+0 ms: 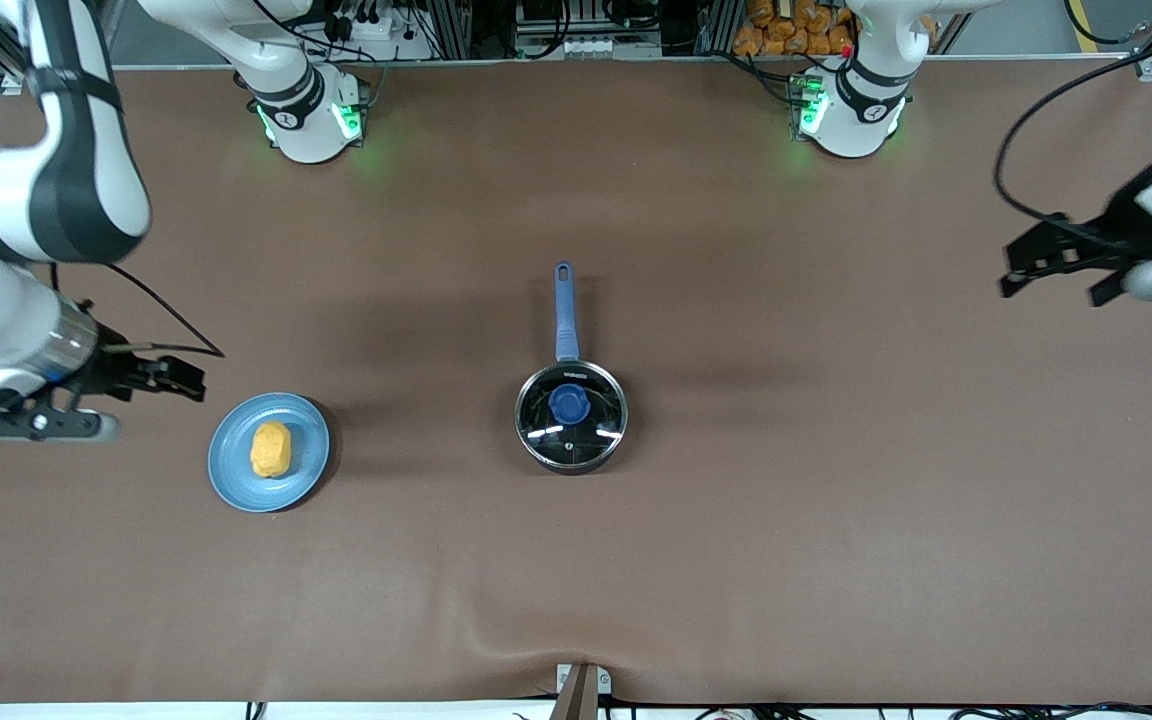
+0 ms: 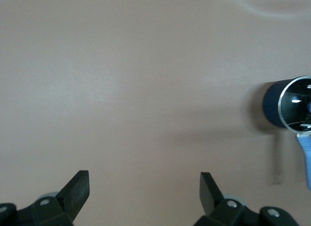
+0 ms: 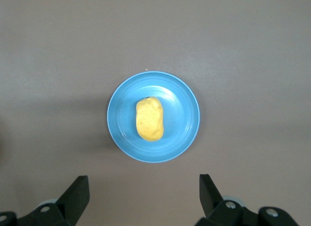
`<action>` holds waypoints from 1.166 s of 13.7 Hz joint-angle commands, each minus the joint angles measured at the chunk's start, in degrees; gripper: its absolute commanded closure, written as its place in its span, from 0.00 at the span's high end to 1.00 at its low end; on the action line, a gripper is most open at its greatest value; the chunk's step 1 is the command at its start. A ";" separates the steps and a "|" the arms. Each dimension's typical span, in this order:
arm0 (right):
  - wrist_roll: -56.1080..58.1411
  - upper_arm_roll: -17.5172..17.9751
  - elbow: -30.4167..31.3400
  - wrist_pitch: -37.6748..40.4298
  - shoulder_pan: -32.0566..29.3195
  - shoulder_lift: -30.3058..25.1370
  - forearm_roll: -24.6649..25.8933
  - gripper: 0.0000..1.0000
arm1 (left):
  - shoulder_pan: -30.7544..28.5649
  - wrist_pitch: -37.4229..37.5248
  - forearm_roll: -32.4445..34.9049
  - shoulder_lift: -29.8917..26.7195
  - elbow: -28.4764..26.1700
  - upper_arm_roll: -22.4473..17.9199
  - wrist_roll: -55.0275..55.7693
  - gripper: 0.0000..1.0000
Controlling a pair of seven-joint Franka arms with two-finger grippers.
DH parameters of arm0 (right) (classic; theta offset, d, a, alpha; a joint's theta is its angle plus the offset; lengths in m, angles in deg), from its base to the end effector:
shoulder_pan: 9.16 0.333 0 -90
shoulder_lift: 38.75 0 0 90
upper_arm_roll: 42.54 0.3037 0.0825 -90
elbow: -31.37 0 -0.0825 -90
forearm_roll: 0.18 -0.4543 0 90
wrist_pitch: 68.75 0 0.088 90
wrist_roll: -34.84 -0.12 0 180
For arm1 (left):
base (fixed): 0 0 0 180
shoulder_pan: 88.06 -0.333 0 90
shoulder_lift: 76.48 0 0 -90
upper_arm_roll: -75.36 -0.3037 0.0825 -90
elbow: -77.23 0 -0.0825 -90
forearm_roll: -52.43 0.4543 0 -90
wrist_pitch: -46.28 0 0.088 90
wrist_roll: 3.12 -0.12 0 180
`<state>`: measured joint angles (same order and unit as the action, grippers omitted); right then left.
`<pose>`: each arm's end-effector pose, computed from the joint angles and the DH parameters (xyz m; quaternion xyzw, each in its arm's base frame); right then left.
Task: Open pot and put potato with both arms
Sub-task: 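Grasp the potato with the right gripper while the left gripper grasps the lid knob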
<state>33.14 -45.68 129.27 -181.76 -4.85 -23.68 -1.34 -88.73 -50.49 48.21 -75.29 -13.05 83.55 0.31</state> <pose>0.6969 0.0178 0.3838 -1.0000 0.0076 -0.0005 0.0022 0.6372 -0.0914 0.5948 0.9977 -0.0329 0.0424 0.0424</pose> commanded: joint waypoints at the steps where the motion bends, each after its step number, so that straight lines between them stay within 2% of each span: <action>1: 0.56 -0.20 -0.70 -3.61 -0.26 4.86 -0.77 1.00 | 6.27 0.54 2.72 3.97 3.17 0.34 5.52 1.00; 5: 0.56 -0.20 -0.61 -8.27 -0.61 11.63 -0.77 1.00 | 18.58 0.45 9.39 12.75 8.26 0.34 22.19 1.00; 9: 0.21 -0.11 2.37 -17.59 -0.44 16.56 -0.77 1.00 | 23.78 -0.77 9.41 20.24 14.77 0.34 29.17 1.00; 16: 0.12 -0.02 2.37 -21.47 0.00 20.79 -5.08 1.00 | 32.84 -16.23 9.58 29.47 15.13 -0.54 44.02 1.00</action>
<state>33.11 -45.84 131.56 -202.07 -4.90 -3.41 -5.17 -57.94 -64.02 56.38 -49.12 -0.54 83.82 41.38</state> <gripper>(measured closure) 0.000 0.000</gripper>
